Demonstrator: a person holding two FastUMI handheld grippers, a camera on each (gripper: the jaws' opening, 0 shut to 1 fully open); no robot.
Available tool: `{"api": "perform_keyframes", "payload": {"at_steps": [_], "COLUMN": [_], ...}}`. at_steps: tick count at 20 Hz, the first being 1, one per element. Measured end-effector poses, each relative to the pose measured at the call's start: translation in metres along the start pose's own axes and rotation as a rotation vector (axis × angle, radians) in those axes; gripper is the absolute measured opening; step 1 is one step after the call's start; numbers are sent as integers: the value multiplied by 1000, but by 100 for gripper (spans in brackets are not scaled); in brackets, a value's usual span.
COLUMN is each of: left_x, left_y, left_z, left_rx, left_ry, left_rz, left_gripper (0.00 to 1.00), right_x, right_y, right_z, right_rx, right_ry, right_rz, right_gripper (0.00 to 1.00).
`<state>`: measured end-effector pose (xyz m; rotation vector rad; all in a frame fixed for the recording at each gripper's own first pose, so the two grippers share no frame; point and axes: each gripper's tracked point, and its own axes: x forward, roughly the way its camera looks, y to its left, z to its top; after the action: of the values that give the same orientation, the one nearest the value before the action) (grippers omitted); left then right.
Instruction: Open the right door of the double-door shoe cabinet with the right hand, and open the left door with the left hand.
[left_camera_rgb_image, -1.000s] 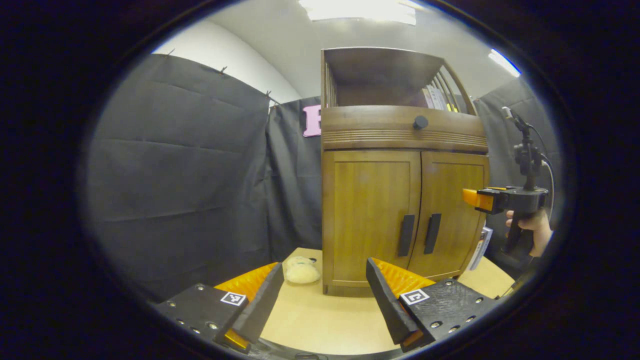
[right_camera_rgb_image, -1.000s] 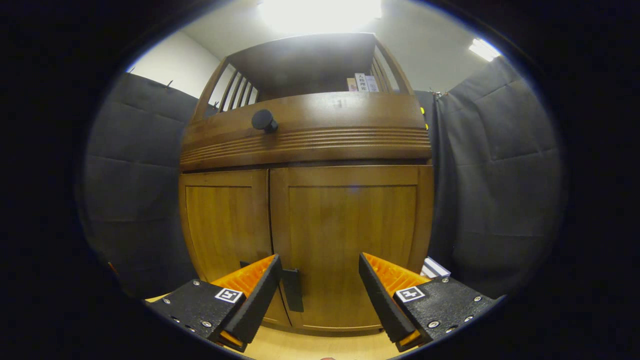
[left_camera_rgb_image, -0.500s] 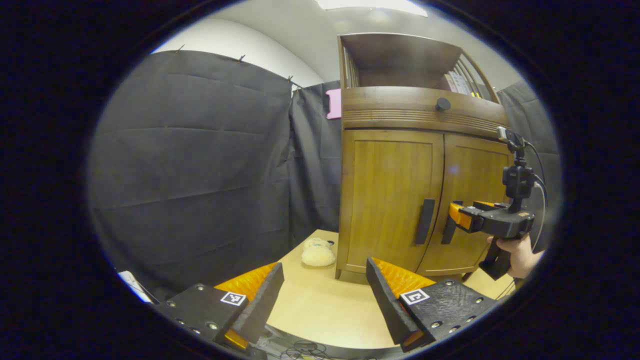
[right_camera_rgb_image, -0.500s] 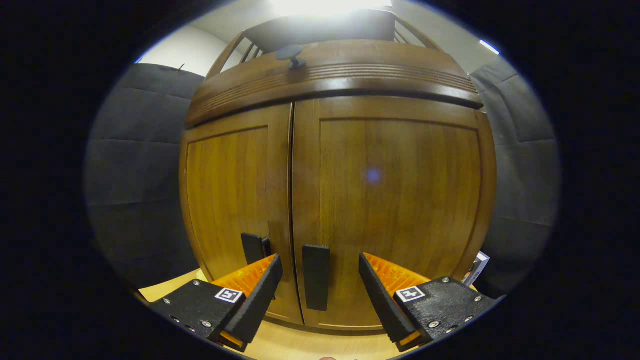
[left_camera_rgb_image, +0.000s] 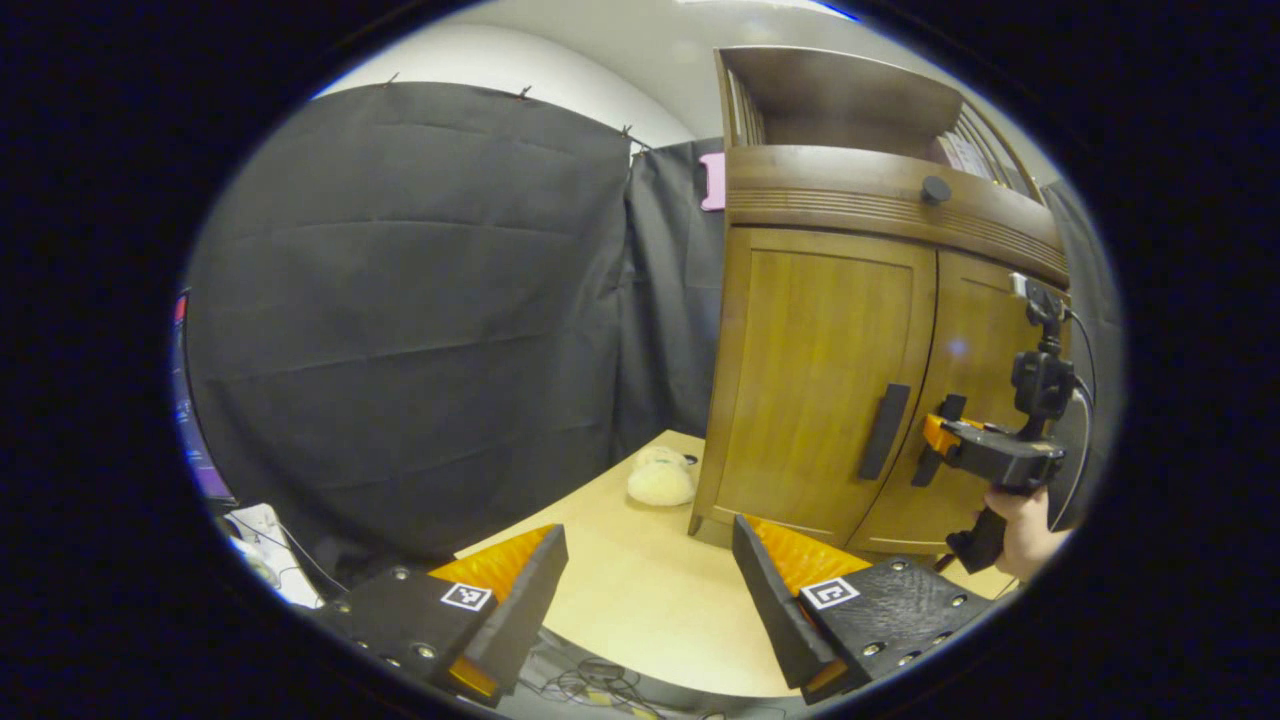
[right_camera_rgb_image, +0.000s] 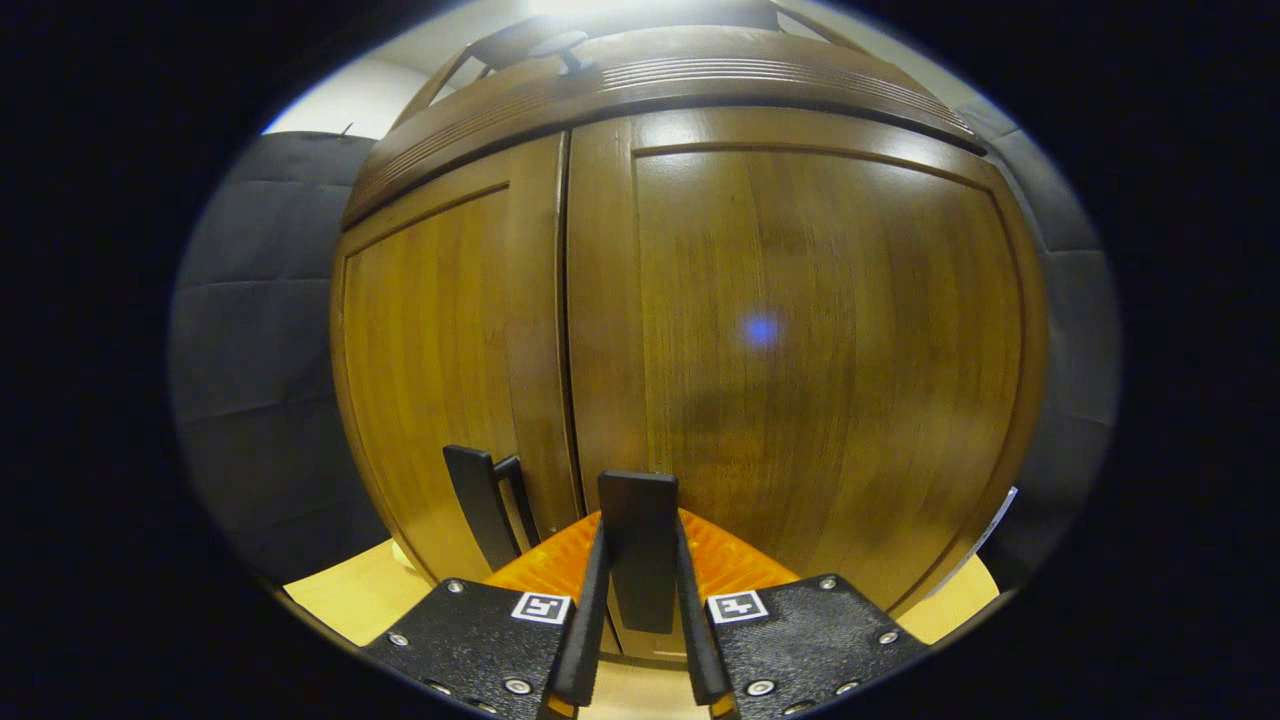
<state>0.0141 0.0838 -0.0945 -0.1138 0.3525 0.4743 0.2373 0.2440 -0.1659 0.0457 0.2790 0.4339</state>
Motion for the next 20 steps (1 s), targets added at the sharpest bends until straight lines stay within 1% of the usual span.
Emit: {"api": "perform_keyframes", "payload": {"at_steps": [3,6,7,8,9,12,13,15,17,20], "left_x": [-3,1,2,4,3,6,7,9,12,27], "left_y": [-4,-15,-18,-22,-27,-33,-31,-29,-23,-19], "left_z": [-2,-1,-1,-2,-2,10,11,16,12,8], "left_rx": [34,67,83,93,100,103,108,97,91,110], "left_ry": [-13,-28,-34,-31,-26,-62,-58,-71,-54,-51], "left_rz": [-26,-105,-134,-167,-205,-301,-320,-368,-415,-479], "left_gripper": [100,100,95,95,95,95,100,100,100,100], "right_x": [6,4,4,2,1,-2,-3,-6,-5,-5], "right_y": [3,3,4,3,3,2,3,2,1,-4], "right_z": [-3,-3,-4,-5,-6,-3,-2,1,-1,1], "right_rx": [51,27,24,21,22,22,25,36,45,66], "right_ry": [24,40,50,64,71,67,69,87,100,97], "right_rz": [25,57,60,56,46,12,5,-5,-18,-34], "right_gripper": [33,16,16,13,14,14,14,14,12,12]}}
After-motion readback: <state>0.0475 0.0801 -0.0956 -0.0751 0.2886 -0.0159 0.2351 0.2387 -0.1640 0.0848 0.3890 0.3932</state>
